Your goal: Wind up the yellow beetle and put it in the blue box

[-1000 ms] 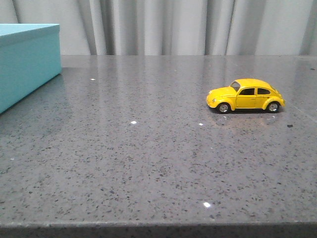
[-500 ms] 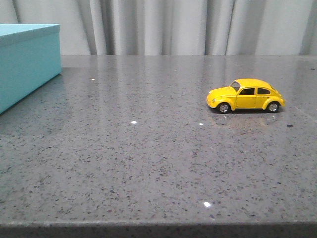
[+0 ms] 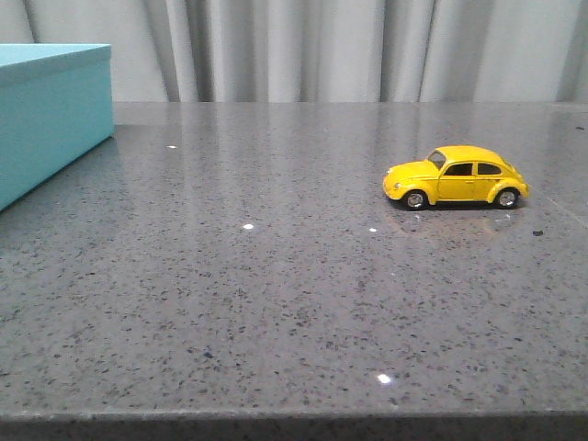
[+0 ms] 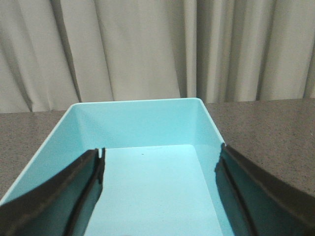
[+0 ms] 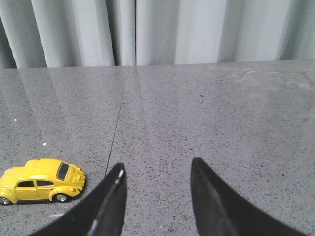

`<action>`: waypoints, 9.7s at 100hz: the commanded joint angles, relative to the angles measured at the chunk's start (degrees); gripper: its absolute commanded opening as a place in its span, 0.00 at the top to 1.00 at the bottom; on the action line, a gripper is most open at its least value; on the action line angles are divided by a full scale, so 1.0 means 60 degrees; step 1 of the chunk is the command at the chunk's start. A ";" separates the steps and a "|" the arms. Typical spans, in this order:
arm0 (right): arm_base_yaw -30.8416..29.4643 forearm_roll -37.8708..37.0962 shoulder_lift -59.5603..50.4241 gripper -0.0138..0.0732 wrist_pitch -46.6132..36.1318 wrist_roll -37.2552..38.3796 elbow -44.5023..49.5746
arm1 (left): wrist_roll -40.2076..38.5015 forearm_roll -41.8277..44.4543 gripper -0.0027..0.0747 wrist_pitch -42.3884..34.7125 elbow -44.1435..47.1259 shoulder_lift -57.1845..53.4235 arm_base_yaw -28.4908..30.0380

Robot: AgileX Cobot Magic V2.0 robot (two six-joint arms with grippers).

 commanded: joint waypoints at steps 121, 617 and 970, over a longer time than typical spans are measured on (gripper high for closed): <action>0.2196 0.1122 0.8340 0.17 0.5765 0.0263 -0.7698 | -0.0090 -0.0191 0.33 0.1074 -0.1632 0.0994 -0.0263; 0.0529 0.1613 0.5081 0.17 0.7440 0.0176 -0.9504 | 0.7714 -0.1576 0.32 0.7890 -1.0451 1.2342 -0.4832; 0.0529 0.1329 0.1863 0.64 0.5236 -0.0402 -0.5793 | 0.0170 -0.0815 0.78 0.5820 -0.7483 0.5698 0.0891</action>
